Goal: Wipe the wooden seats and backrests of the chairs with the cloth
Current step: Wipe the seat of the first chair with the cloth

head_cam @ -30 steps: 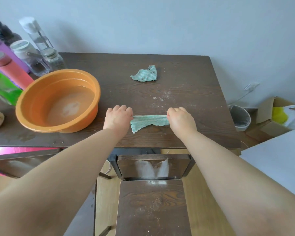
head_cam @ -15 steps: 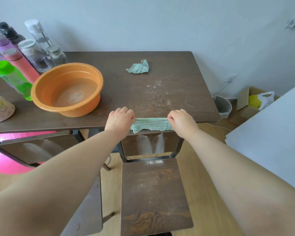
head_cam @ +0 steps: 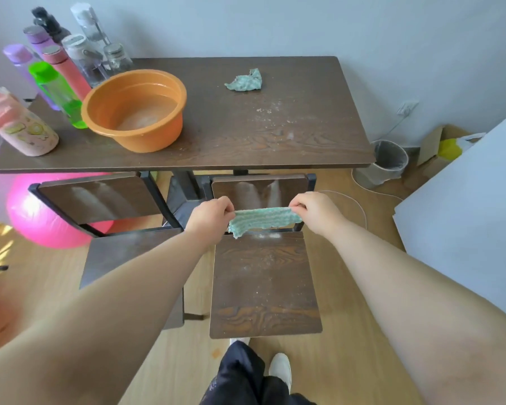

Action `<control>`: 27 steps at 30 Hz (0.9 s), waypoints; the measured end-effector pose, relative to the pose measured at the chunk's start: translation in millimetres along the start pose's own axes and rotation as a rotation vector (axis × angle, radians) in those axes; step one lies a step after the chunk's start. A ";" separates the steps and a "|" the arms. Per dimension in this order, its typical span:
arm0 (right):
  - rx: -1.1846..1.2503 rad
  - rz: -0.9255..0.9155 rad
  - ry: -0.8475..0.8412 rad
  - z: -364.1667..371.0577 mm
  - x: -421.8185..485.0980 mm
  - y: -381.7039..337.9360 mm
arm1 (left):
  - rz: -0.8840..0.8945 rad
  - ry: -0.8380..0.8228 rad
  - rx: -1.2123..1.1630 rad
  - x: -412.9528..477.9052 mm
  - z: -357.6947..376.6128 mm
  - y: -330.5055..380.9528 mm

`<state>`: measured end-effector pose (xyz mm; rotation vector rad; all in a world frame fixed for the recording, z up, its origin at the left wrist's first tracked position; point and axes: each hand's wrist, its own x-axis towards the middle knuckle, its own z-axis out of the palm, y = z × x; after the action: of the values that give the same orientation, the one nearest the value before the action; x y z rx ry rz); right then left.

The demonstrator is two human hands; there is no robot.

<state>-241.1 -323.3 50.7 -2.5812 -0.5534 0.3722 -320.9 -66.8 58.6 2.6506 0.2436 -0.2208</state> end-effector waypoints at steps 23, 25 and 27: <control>0.060 0.256 -0.319 271.5 -82.7 134.2 | -0.199 -0.428 -0.031 -66.4 280.0 -110.3; 0.053 0.268 -0.315 290.4 -70.1 145.1 | -0.199 -0.427 -0.012 -52.1 299.5 -122.4; 0.048 0.283 -0.304 305.2 -56.1 154.1 | -0.195 -0.425 0.013 -34.7 315.6 -132.4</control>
<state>-348.9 -354.1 -277.1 -2.5750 -0.2725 0.8727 -418.1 -102.0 -269.5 2.5147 0.3576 -0.8378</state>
